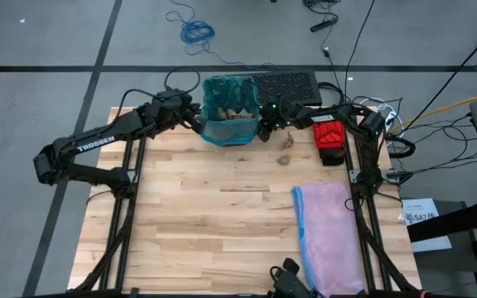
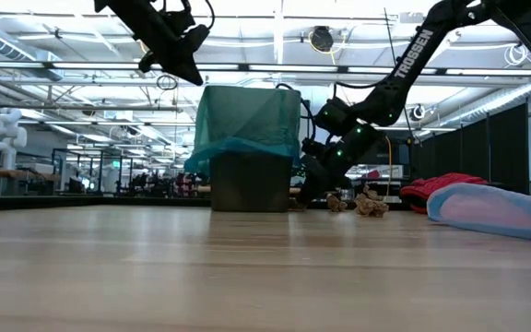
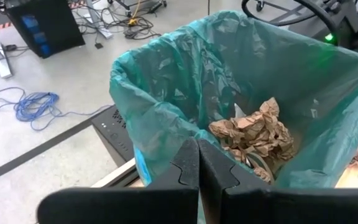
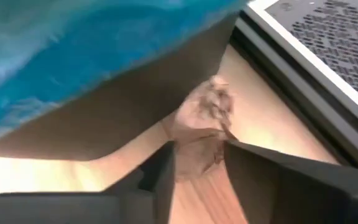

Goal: Place trash/remove bag and relplace
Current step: Put the brown paper into the black trash bin

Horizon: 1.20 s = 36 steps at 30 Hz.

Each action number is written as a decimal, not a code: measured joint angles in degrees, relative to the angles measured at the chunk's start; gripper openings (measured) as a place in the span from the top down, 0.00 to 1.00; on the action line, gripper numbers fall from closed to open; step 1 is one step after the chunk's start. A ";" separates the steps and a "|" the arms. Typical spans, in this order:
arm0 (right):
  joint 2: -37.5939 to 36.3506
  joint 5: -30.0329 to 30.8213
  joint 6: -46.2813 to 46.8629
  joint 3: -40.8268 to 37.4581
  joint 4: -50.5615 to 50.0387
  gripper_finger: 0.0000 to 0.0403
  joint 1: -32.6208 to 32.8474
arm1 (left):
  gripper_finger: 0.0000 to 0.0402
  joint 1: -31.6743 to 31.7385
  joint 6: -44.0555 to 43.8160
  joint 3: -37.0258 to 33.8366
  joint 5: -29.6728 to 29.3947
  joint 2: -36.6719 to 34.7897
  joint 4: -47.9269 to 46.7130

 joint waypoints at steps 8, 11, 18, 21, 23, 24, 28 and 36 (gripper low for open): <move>0.00 1.20 0.15 0.00 1.29 0.51 -0.01 | 1.00 0.02 1.32 0.00 -0.01 -0.04 -0.82; 0.00 1.18 0.23 0.00 2.63 0.55 0.38 | 1.00 0.00 1.35 0.00 0.00 -0.04 -1.36; 0.95 0.85 -1.61 0.00 3.57 0.74 1.47 | 1.00 -0.98 1.37 0.00 0.00 -0.04 -2.56; 1.44 1.29 -2.26 0.40 2.41 0.84 1.30 | 1.00 -1.16 1.41 0.00 0.00 -0.04 -2.52; 1.38 1.44 -2.62 1.16 2.39 0.91 1.25 | 1.00 -1.20 1.41 0.00 -0.03 -0.04 -2.54; 1.32 1.47 -3.05 1.35 1.88 0.95 1.25 | 1.00 -1.20 1.41 0.00 -0.04 -0.04 -2.52; 1.33 1.42 -4.30 2.41 -2.69 0.99 1.27 | 1.00 -1.20 1.41 0.00 -0.08 -0.04 -2.50; 0.55 1.62 -5.93 2.86 -10.28 1.00 1.27 | 1.00 -1.20 1.52 0.00 -0.35 -0.04 -2.46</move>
